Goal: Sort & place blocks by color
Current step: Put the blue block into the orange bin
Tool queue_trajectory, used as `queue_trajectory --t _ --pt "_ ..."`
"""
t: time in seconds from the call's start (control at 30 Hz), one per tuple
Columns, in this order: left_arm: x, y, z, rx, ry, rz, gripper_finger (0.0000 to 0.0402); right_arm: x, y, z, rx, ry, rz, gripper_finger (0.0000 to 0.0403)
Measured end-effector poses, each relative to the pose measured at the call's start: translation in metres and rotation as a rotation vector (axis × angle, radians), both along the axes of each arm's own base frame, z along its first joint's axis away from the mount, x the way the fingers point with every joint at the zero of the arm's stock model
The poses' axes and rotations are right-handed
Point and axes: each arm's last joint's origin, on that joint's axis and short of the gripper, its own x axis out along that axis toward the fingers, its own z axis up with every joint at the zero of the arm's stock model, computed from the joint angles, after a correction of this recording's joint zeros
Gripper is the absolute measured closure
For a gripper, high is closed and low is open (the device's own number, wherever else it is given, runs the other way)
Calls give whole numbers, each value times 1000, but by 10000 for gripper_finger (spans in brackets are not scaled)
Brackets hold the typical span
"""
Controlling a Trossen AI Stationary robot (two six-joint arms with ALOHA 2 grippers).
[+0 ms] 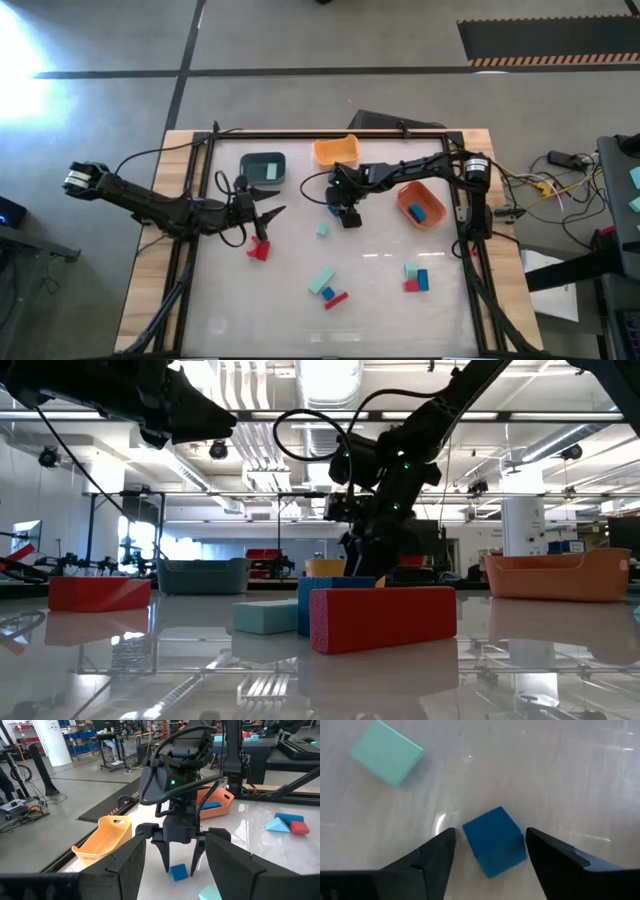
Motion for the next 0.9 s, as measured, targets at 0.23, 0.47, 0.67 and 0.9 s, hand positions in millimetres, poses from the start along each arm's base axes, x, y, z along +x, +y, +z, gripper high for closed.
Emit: queue_trajectory --t 0.23,0.47,0.67,0.9 --pt "0 0 0 -3 -1 0 212 2 0 1 -4 -26 -14 236" --pt "0 0 0 -6 -2 0 212 4 0 4 30 -40 -70 282" --pt "0 0 0 -6 -2 0 212 1 1 16 55 -52 -110 282" --pt "0 0 0 -6 -1 0 212 -13 8 51 96 -48 -204 276"
